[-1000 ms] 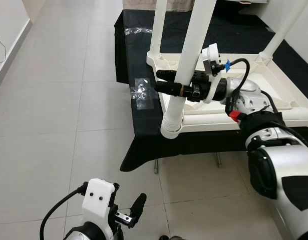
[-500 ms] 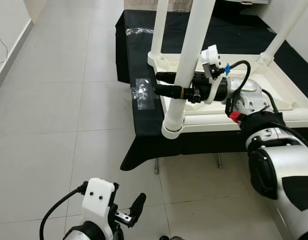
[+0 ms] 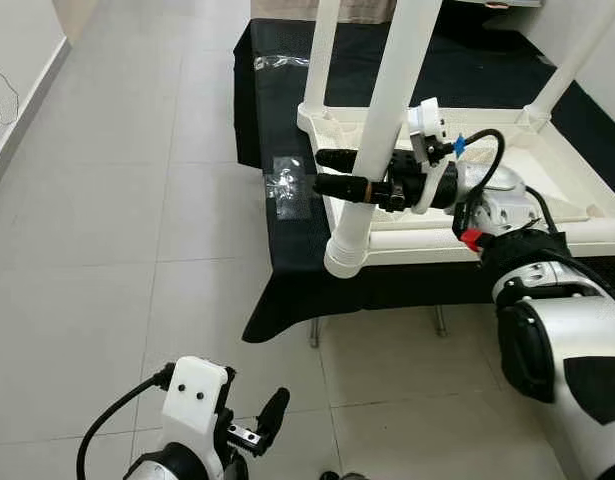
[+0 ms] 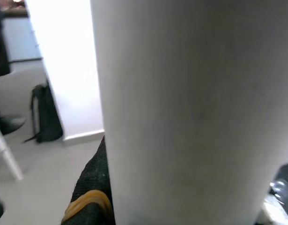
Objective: Building children table
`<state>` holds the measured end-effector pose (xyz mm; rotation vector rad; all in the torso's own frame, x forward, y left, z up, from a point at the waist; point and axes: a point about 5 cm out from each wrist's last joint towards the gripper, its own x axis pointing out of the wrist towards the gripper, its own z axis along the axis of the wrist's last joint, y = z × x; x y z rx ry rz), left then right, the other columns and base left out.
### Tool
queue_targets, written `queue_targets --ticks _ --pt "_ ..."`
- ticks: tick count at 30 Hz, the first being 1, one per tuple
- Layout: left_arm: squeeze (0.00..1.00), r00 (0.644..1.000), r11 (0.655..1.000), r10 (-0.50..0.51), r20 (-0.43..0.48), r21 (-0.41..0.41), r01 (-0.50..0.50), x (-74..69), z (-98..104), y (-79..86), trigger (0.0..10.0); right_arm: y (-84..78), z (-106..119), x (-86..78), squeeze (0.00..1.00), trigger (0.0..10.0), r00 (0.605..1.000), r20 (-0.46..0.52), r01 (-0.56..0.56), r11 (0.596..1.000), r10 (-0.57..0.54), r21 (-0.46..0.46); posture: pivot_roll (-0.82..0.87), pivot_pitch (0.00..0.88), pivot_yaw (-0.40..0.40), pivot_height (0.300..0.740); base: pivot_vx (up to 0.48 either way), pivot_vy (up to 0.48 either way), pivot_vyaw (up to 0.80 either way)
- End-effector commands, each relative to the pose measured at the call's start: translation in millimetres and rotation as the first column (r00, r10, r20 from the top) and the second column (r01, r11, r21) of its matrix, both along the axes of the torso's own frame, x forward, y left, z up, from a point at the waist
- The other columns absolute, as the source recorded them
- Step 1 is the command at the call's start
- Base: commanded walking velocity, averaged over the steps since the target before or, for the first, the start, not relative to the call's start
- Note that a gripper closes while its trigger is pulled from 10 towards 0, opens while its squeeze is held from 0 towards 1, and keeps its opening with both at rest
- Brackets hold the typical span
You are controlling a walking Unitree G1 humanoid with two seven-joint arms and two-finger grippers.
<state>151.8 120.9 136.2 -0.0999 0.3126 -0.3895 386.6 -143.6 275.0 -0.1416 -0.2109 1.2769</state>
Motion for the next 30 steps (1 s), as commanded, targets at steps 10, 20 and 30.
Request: queue_targets --ticks 10,20,30 --pt "0.0 1.0 1.0 -0.017 -0.007 0.0 0.017 -3.3 1.7 -0.2 10.0 -15.0 -30.1 1.5 0.0 10.0 0.987 -0.091 0.137 0.99 -0.134 0.03 0.2 0.229 -0.108 0.74 0.0 0.0 0.0" --pt "0.0 1.0 1.0 -0.021 -0.005 0.0 0.021 -2.4 1.9 -0.3 10.0 -13.9 -44.4 8.4 0.0 10.0 0.938 -0.119 0.33 0.944 -0.326 0.02 0.2 0.227 -0.106 0.74 0.0 0.0 0.0" --pt "0.0 1.0 1.0 -0.024 -0.005 -0.002 0.024 -2.4 1.5 -1.6 10.0 -10.2 -43.7 19.6 0.0 10.0 0.831 -0.136 0.547 0.837 -0.54 0.019 0.19 0.216 -0.111 0.74 0.0 0.0 0.0"
